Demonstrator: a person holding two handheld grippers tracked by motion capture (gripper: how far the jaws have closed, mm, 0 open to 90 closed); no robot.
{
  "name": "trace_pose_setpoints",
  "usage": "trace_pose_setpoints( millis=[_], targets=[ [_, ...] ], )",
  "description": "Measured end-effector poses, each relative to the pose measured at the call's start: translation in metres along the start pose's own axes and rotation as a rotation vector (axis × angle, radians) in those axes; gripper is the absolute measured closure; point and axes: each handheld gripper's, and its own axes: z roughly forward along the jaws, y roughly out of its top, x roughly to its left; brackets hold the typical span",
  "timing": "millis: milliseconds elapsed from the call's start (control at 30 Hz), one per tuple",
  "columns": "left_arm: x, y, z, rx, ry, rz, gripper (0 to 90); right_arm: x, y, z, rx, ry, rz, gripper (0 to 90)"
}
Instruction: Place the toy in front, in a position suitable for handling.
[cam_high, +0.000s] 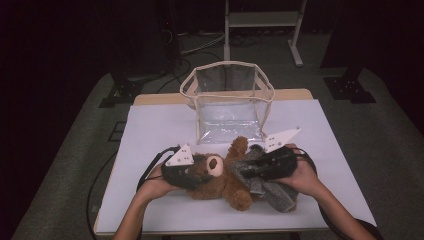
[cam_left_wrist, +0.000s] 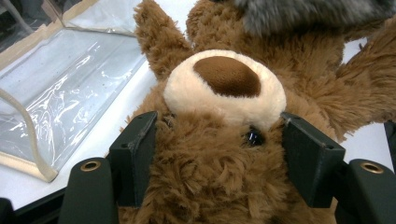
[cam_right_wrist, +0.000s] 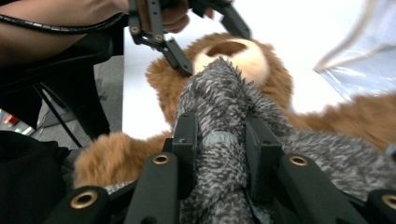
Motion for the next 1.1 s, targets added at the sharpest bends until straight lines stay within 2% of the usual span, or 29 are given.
trace_pose_setpoints(
  millis=[100, 167, 267, 533, 567, 633, 767, 933, 1100],
  targets=[
    [0.000, 0.000, 0.000, -0.001, 0.005, -0.001, 32.1, 0.006, 0.006, 0.015, 0.022, 0.038, -0.024, 68.6],
    [0.000, -0.001, 0.000, 0.000, 0.005, 0.002, 31.9, 0.008, 0.005, 0.017, 0.031, 0.040, -0.039, 68.6],
    [0.000, -0.001, 0.000, -0.001, 0.005, 0.001, 31.7, 0.009, 0.002, 0.014, 0.027, 0.043, -0.028, 68.6],
    [0.002, -0.002, -0.001, -0.003, -0.006, -0.013, 31.5, 0.014, -0.025, -0.017, -0.001, 0.015, 0.005, 68.5],
    [0.002, -0.002, -0.001, -0.002, -0.009, -0.014, 31.4, 0.014, -0.033, -0.026, -0.010, 0.000, 0.022, 68.5],
    [0.002, -0.002, -0.001, -0.005, -0.010, -0.014, 31.4, 0.014, -0.038, -0.030, -0.017, -0.008, 0.033, 68.5],
    [0.002, -0.003, -0.001, -0.007, -0.018, -0.019, 31.4, 0.009, -0.060, -0.049, -0.055, -0.039, 0.097, 68.5],
    [0.001, -0.002, -0.002, -0.001, -0.028, -0.009, 31.5, 0.007, -0.064, -0.057, -0.070, -0.059, 0.115, 68.4],
    [-0.001, -0.003, -0.003, 0.002, -0.044, 0.006, 31.7, 0.000, -0.052, -0.056, -0.080, -0.069, 0.104, 68.3]
  ],
)
